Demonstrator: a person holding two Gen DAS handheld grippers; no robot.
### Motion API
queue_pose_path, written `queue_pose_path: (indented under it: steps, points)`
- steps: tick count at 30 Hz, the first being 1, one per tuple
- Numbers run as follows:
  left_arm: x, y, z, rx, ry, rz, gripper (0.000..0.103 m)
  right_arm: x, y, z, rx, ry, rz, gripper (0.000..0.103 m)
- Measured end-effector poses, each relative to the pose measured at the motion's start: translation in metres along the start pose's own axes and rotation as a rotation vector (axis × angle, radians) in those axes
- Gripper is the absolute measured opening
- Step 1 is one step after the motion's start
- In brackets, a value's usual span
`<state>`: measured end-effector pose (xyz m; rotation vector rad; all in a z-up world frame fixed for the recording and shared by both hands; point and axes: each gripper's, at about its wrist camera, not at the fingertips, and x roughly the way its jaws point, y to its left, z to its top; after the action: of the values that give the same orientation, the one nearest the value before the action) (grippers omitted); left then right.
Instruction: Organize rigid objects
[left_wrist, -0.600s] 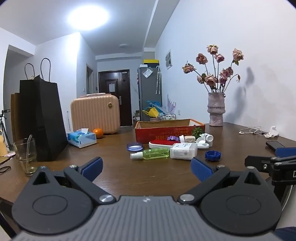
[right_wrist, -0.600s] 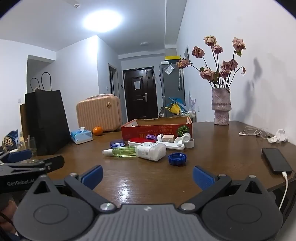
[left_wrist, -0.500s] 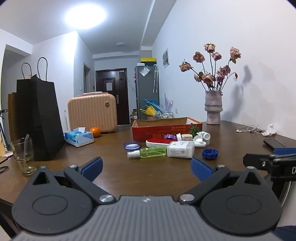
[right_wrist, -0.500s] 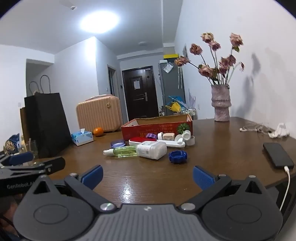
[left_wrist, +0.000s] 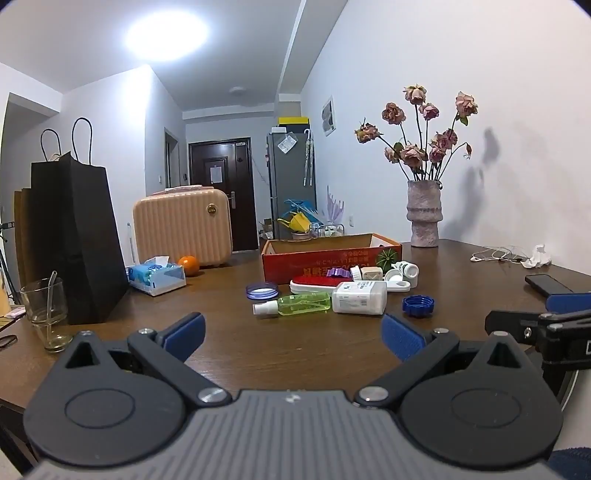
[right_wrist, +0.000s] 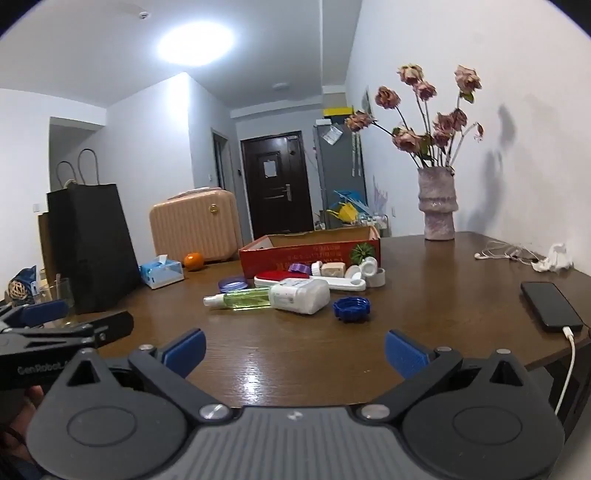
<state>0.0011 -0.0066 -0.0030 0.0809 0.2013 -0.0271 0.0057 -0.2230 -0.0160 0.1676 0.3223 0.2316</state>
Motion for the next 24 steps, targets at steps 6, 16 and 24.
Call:
queue_pose_path:
  steps: [6,16,24]
  points:
    - [-0.0015,0.0021,-0.0001,-0.002,-0.004,-0.001,0.103,-0.0059,0.0102,0.0004,-0.060,-0.040,0.024,0.103]
    - [-0.0019,0.0028,-0.0005,-0.003,-0.004,-0.001,0.103,-0.0055,0.0020,0.0026,-0.028,-0.019,-0.017,0.103]
    - [-0.0024,0.0027,-0.0012,-0.001,-0.008,-0.001,0.103,-0.0040,0.0017,0.0020,-0.033,-0.014,-0.011,0.103]
